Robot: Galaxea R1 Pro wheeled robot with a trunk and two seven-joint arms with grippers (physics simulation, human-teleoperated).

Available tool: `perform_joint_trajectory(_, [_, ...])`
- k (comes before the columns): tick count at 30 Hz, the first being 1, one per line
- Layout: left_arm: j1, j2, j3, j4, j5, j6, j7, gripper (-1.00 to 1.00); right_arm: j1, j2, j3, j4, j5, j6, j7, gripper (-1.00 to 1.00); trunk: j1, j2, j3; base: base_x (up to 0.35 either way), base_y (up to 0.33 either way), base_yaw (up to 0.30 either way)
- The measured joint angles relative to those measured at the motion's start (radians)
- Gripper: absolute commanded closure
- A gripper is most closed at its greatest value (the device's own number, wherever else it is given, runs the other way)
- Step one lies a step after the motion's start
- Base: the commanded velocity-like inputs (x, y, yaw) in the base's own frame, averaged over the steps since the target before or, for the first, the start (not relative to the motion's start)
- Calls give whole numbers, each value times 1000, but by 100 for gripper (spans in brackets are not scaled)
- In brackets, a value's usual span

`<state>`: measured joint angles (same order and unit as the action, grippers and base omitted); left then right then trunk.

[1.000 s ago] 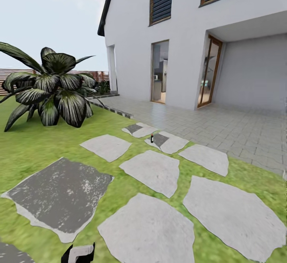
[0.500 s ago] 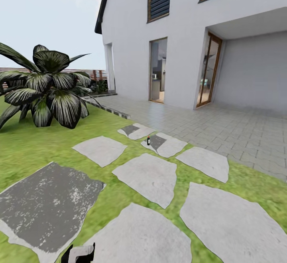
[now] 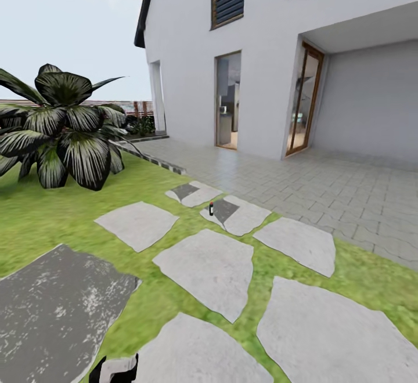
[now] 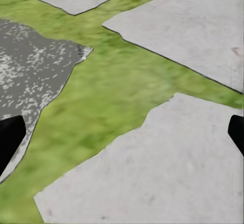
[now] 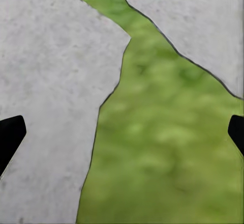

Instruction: In the garden, pick up the pesticide atomizer on the floor and spray pesticide onto both trees until each tree trunk is fully covered.

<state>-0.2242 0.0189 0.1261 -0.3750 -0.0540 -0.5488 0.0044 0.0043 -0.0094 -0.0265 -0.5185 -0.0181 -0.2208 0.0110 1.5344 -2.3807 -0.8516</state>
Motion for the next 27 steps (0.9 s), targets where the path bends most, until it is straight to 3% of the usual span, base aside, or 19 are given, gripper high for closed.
perform_joint_trajectory(27, [0, 0, 0, 0, 0, 0, 0, -100, 0, 0, 0, 1, 0, 0, 0, -100, 0, 0, 0, 325, -59, 0])
